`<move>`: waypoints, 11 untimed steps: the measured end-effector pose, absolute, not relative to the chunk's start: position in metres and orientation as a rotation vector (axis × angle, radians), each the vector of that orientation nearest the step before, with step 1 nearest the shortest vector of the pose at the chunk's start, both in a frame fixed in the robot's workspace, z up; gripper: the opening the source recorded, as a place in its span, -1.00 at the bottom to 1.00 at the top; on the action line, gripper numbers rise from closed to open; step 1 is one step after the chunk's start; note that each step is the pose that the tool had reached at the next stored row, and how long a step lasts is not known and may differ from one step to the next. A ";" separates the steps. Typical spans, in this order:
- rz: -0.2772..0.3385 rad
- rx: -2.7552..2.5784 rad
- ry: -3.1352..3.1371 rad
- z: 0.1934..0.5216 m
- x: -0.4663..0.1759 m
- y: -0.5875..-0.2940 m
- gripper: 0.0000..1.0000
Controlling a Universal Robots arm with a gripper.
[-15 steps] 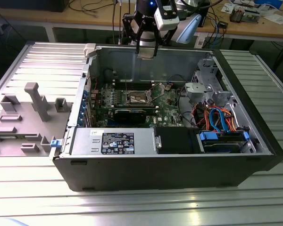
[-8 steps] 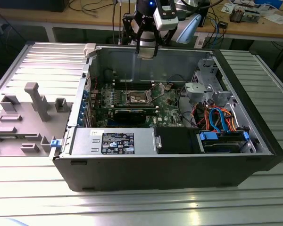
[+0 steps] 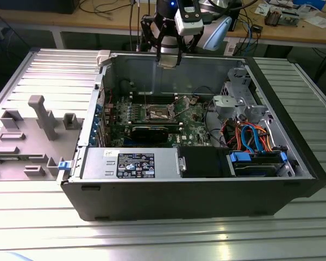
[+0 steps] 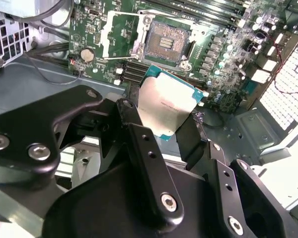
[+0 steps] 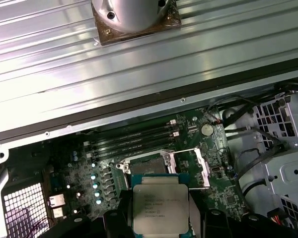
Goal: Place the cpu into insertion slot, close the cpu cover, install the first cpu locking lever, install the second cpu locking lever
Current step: 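Place the cpu into insertion slot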
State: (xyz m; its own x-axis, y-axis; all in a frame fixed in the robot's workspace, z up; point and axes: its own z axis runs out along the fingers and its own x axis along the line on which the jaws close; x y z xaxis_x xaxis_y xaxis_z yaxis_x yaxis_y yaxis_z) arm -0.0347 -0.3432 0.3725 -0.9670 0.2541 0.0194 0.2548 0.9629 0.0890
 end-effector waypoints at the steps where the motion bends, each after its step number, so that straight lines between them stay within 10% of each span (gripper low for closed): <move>1: -0.143 -0.433 -3.101 0.372 -0.035 -0.343 0.08; 11: -0.143 -0.496 -3.094 0.372 -0.035 -0.343 0.08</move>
